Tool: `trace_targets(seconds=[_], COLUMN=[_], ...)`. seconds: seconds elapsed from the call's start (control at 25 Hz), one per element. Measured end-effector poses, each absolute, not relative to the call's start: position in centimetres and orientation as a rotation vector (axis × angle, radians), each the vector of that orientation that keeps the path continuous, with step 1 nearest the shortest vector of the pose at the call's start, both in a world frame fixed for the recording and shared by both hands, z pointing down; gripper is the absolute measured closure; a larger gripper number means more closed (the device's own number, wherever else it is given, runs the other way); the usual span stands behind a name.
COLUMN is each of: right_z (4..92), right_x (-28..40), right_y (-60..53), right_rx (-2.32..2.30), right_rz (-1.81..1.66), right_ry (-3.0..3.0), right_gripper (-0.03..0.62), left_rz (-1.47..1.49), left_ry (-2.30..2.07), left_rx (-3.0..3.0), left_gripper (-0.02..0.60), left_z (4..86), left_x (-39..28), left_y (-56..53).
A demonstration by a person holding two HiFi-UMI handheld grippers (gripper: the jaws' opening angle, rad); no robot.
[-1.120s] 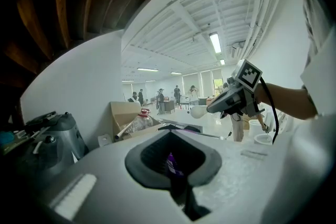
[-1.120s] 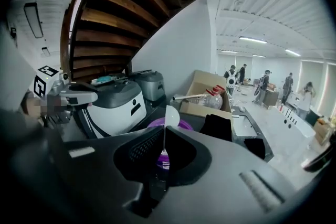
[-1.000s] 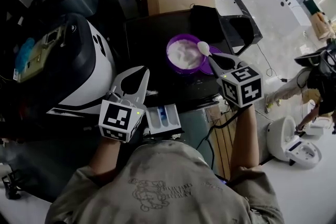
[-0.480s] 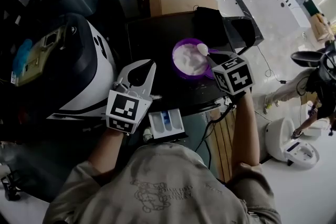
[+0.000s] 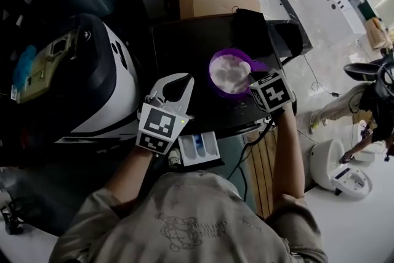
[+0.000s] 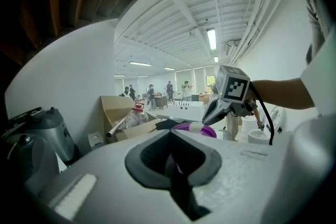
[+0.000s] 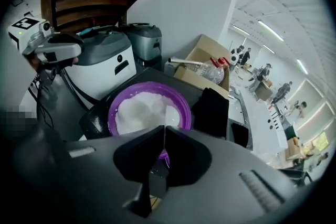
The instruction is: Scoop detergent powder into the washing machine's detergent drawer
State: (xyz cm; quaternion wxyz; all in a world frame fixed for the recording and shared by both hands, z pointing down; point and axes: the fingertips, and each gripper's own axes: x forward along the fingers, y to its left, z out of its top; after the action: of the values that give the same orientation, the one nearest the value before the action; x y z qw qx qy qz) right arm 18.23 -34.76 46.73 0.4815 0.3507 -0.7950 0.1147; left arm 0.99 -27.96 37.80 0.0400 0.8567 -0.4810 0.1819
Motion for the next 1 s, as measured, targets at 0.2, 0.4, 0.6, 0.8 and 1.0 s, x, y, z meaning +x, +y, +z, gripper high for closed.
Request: trace_targets(seconds=[0.2, 0.4, 0.6, 0.8, 1.0], right_z=[48.3, 48.9, 49.5, 49.8, 50.0], right_x=[18.3, 18.3, 17.9, 17.3, 16.4], right_y=[-34.6, -34.2, -33.5, -32.5, -32.0], right_rx=[0.832, 0.797, 0.750, 0.706, 0.674], right_rz=[0.304, 0.343, 0.402, 0.462, 0.522], right_ry=[-1.894, -1.850, -1.852, -1.864, -1.898], right_gripper=[0.556, 0.556, 0.556, 0.556, 0.556], left_rz=[0.531, 0.566, 0.575, 0.583, 0.587], left_ry=[-1.413, -1.387, -1.381, -1.377, -1.376], left_rx=[2.650, 2.652, 2.645, 2.639, 2.627], left_gripper=[0.581, 0.581, 0.581, 0.581, 0.581], left_z=[38.6, 39.5, 39.9, 40.1, 40.5], left_x=[1.4, 1.6, 1.5, 1.3, 0.9], left_y=[-28.1, -27.8, -27.8, -27.5, -27.2])
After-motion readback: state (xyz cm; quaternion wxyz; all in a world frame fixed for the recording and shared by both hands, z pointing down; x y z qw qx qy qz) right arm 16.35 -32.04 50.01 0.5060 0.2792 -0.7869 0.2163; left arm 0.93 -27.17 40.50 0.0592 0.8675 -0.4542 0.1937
